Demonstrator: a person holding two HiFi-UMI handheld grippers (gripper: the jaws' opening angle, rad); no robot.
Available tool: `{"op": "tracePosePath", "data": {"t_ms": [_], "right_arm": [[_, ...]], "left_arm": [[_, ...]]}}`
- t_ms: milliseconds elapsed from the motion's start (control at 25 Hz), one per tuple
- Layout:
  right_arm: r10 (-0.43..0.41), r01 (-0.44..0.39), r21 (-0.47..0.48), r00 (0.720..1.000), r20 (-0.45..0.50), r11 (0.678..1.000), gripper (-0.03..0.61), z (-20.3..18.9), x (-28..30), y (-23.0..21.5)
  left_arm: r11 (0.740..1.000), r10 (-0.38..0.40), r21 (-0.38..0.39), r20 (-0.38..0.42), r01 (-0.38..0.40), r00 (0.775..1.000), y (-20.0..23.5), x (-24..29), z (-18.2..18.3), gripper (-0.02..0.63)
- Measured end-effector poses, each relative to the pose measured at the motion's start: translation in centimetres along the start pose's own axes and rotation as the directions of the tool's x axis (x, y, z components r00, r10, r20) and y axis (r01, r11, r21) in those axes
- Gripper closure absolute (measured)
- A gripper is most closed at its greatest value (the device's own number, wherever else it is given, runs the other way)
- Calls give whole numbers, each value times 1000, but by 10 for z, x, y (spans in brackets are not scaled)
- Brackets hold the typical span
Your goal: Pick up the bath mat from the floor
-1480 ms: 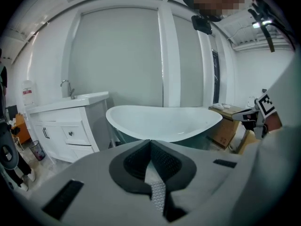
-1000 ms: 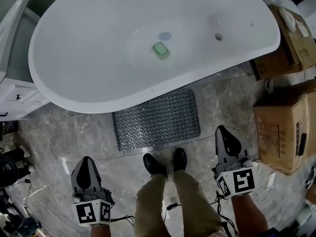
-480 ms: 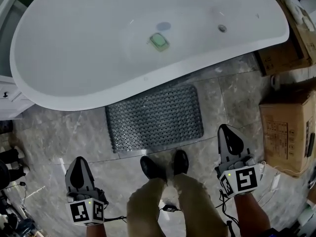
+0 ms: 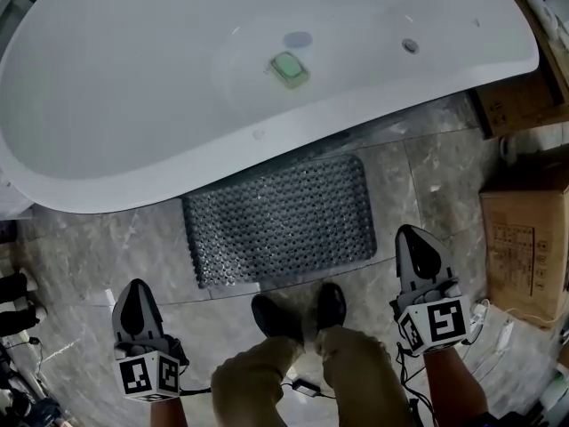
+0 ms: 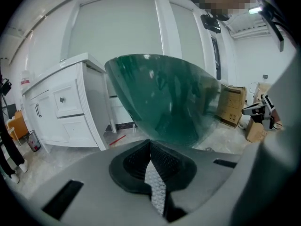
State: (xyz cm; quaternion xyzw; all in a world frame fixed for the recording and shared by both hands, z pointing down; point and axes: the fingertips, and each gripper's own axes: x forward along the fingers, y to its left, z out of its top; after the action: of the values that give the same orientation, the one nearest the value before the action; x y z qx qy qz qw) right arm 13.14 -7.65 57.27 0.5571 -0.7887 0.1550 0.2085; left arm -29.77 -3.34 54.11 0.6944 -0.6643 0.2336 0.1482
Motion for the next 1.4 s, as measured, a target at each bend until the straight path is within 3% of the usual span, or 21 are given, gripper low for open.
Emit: {"op": "tracePosePath", "data": {"t_ms": [880, 1400], "right_arm": [[-41, 42, 41, 999, -31, 998, 560, -124, 73, -22], [-55, 59, 73, 997, -51, 996, 560, -183, 108, -32]], "left_arm": [[999, 43, -7, -36, -43, 998, 16, 78, -133, 588], [999, 48, -12, -46, -49, 998, 15, 113, -187, 588]]}}
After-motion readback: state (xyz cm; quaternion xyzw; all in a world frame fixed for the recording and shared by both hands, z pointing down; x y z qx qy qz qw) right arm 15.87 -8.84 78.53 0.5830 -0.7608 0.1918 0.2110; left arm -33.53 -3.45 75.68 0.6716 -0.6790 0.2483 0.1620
